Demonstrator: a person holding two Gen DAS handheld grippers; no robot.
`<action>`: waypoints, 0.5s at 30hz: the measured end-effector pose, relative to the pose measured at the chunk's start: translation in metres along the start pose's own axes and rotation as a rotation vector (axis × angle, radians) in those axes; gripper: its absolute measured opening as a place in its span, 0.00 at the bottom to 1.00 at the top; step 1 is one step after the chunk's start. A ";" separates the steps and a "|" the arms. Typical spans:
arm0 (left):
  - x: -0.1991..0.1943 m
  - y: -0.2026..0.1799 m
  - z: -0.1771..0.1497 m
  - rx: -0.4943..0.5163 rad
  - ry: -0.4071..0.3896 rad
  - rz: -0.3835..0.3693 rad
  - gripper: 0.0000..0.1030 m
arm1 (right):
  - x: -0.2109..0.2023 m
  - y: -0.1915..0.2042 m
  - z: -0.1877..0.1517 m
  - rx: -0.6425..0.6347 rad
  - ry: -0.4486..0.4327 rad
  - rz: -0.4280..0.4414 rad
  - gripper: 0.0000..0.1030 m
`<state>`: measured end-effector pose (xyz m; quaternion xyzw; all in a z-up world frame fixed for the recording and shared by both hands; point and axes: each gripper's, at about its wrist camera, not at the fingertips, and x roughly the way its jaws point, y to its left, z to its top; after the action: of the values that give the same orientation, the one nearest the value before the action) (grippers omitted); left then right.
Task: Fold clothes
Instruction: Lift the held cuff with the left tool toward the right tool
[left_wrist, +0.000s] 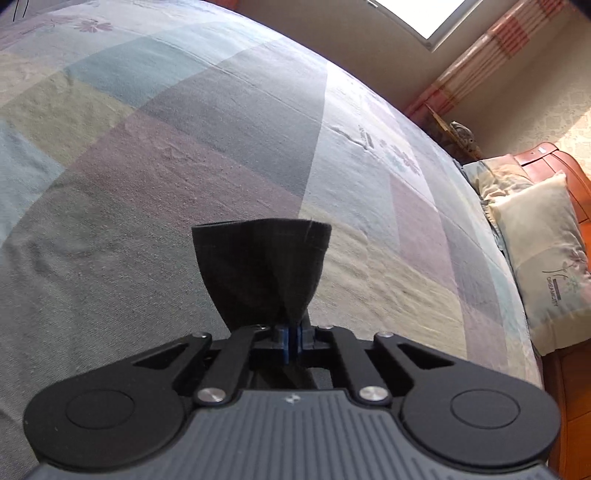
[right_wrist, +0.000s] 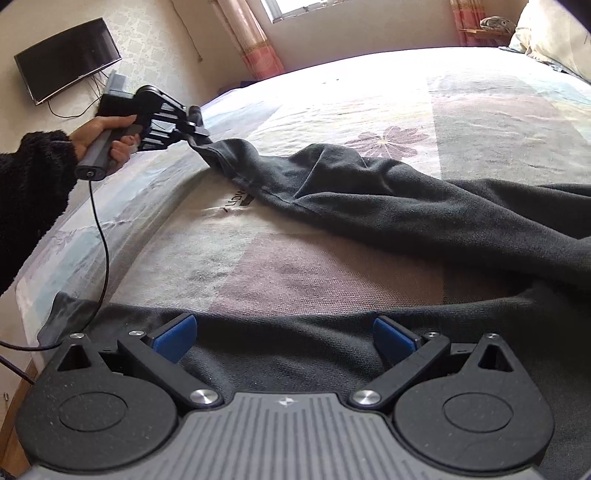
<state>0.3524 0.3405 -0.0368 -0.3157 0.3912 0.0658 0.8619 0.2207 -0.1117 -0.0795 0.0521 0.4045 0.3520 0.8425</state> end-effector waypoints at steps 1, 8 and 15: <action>-0.011 0.003 -0.004 0.005 -0.003 -0.010 0.03 | -0.002 0.001 0.000 0.003 0.001 -0.004 1.00; -0.059 0.043 -0.038 -0.039 -0.005 -0.055 0.03 | -0.018 0.012 0.002 -0.025 -0.003 -0.046 1.00; -0.059 0.093 -0.096 -0.134 0.058 -0.092 0.03 | -0.034 0.018 0.018 -0.052 -0.008 -0.026 1.00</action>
<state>0.2173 0.3649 -0.0882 -0.3921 0.3957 0.0429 0.8293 0.2095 -0.1166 -0.0388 0.0263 0.3925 0.3514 0.8496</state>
